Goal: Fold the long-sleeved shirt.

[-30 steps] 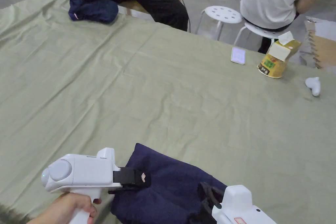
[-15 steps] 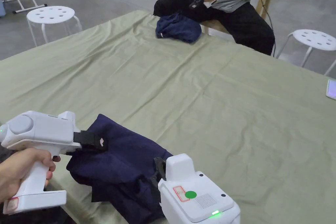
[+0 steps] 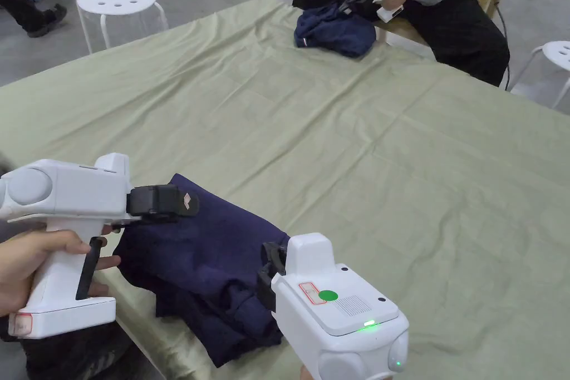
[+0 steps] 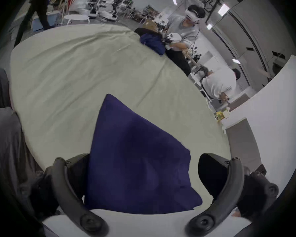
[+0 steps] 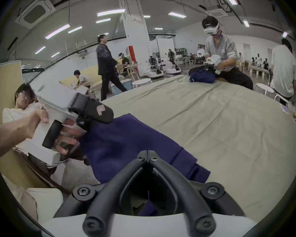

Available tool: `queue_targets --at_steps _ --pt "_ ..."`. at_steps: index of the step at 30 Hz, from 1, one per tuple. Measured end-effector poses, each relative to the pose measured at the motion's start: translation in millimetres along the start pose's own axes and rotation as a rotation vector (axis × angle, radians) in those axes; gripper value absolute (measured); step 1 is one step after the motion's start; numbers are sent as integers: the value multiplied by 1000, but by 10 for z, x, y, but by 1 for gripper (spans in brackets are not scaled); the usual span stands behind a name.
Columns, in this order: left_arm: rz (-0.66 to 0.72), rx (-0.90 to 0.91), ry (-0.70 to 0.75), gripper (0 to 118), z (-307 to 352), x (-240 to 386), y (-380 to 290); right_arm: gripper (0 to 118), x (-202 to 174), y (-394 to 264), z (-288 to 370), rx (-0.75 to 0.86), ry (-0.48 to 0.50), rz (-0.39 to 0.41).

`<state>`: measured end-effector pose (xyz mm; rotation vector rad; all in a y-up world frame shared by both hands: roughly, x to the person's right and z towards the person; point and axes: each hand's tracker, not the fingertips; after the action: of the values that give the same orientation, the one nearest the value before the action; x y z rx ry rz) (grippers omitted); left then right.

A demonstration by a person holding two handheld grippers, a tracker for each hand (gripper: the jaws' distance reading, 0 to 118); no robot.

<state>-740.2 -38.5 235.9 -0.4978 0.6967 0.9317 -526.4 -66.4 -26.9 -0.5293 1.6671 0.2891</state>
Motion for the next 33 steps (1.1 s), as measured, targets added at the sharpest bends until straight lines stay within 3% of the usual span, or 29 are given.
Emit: queue_targets --at_steps 3,7,9,10,12,13,14,17,27,30,33 --pt "-183 93 169 109 126 458 -127 0 43 60 193 45 -11 -31" --pt "-432 243 342 109 299 1133 -322 0 93 140 587 115 -47 -15" --pt "-492 312 371 103 353 1473 -449 0 150 180 848 157 -85 -5" --pt "-479 331 333 97 373 1620 -507 0 181 195 965 178 -112 -1" --pt "-450 356 288 70 323 1900 -624 0 293 204 1263 225 -145 -10" --pt "-456 377 274 48 293 2040 -690 0 344 210 1396 242 -173 -14" --pt "-459 408 239 17 240 2200 -776 0 404 210 1569 254 -236 -8" --pt "-512 495 218 3 60 2675 -1074 0 624 170 2082 305 -346 -16" --pt "-673 563 -21 3 -203 4156 -1753 0 1360 -102 3641 396 -844 -100" --pt "-720 561 -73 3 -228 4446 -1824 0 1569 -168 3966 398 -924 -98" --pt "-668 544 -81 3 -285 4582 -1778 0 1737 -229 4171 363 -984 -102"
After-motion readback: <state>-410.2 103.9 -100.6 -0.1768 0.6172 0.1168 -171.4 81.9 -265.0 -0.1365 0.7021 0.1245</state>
